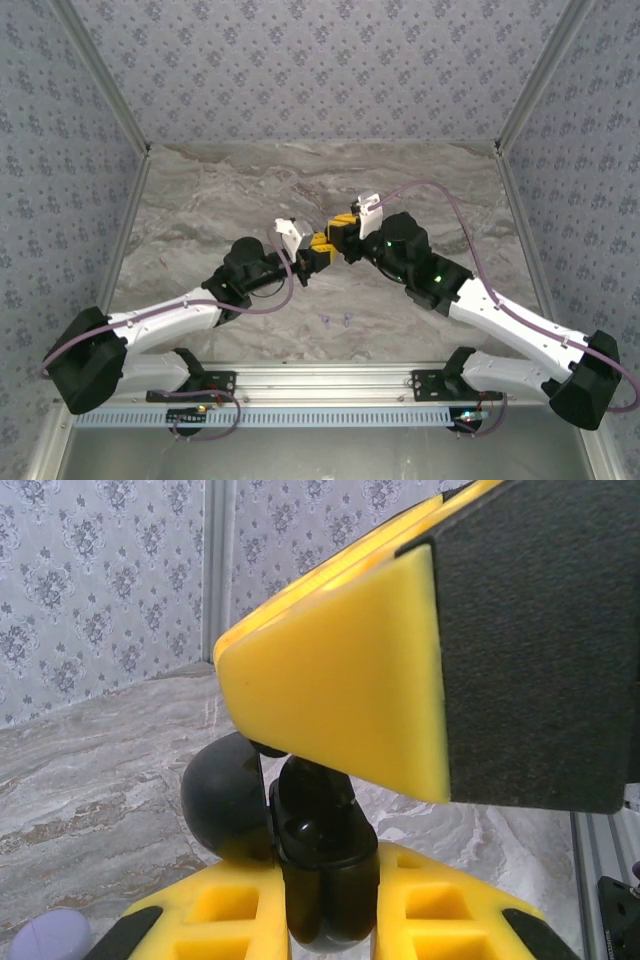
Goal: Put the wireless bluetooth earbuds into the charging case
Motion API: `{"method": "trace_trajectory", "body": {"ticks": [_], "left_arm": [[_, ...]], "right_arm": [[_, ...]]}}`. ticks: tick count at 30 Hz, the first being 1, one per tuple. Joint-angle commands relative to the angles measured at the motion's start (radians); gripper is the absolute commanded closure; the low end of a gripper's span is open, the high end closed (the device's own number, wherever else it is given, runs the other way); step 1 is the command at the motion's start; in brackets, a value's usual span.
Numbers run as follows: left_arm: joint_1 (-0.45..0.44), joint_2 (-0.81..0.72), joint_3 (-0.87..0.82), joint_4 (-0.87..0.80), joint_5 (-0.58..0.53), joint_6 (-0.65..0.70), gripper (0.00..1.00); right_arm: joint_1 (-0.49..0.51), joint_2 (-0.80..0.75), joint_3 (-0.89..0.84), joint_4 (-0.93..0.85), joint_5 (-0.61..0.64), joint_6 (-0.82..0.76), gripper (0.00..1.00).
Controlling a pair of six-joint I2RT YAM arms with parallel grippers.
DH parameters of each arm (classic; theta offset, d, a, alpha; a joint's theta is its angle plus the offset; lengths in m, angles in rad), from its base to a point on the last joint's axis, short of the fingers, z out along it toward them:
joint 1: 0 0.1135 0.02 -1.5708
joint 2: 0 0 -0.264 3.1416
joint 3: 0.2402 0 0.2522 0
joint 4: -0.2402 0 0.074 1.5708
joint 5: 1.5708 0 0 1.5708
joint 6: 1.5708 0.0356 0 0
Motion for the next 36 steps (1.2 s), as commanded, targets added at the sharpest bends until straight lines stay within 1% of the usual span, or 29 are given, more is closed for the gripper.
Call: {"method": "trace_trajectory", "body": {"ticks": [1, 22, 29, 33, 36], "left_arm": [[-0.006, 0.011, 0.039, 0.055, 0.016, -0.015, 0.94], [-0.007, 0.015, 0.041, 0.064, 0.01, -0.032, 0.94], [-0.007, 0.023, 0.041, 0.071, 0.011, -0.038, 0.94], [-0.006, 0.023, 0.039, 0.069, 0.012, -0.036, 0.94], [-0.007, 0.01, 0.035, 0.037, -0.009, -0.011, 0.94]], "right_arm": [[-0.007, -0.016, -0.004, 0.038, 0.011, -0.022, 0.76], [-0.016, -0.004, -0.051, 0.057, 0.008, -0.008, 0.76], [-0.021, -0.023, -0.056, 0.081, -0.016, 0.0, 0.76], [-0.05, -0.042, -0.041, 0.082, -0.056, 0.021, 0.76], [-0.094, -0.051, -0.006, 0.008, -0.079, 0.075, 0.76]]}}
